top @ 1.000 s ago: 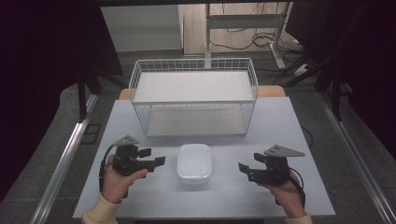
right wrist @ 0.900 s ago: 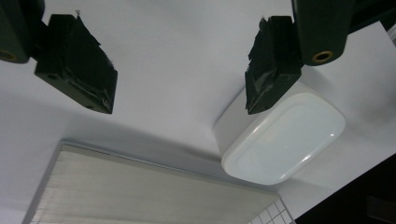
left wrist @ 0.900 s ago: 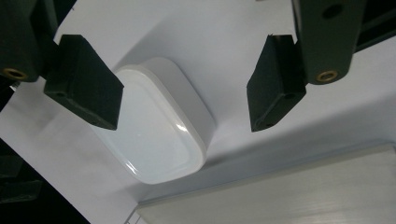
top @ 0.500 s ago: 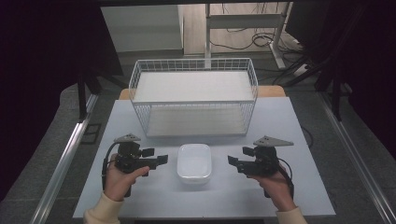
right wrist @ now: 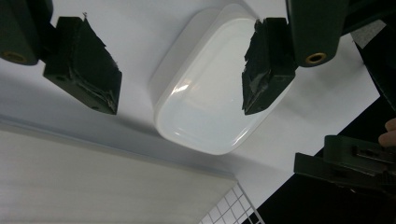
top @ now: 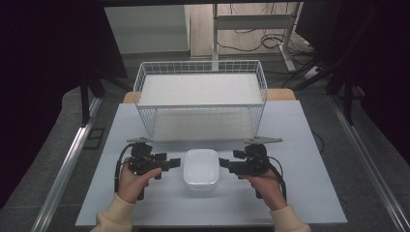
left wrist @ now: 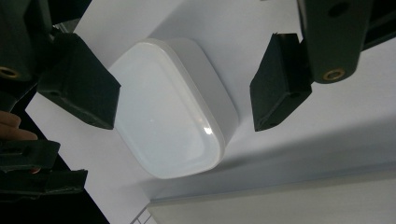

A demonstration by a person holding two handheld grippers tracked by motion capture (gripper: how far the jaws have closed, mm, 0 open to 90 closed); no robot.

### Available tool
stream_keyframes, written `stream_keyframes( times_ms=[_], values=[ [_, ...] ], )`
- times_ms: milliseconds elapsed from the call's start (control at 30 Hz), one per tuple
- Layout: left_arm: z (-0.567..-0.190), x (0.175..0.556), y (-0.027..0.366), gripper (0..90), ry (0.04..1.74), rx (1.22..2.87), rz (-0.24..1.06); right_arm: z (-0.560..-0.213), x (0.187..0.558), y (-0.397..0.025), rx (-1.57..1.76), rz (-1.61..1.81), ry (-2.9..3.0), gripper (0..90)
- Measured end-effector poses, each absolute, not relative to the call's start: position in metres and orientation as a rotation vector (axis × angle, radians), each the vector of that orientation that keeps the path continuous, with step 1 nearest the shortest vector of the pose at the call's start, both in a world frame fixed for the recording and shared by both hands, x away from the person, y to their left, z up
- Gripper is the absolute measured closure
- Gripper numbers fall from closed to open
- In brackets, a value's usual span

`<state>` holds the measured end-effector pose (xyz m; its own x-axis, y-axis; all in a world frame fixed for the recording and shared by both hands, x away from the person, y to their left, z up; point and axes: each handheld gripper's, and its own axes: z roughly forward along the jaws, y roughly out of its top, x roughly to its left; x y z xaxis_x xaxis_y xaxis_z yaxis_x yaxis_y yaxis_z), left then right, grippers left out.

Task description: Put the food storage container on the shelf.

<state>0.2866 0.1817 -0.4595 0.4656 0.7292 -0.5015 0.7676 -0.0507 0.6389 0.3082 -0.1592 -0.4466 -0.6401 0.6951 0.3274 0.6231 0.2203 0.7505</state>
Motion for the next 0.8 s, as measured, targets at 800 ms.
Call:
stream_keyframes(
  times_ms=[800],
  values=[
    [-0.493, 0.301, 0.163, 25.7, 1.298, 1.792, -0.222, -0.48, 0.313, -0.138, 1.42, 1.38, 2.497, 29.2]
  ],
)
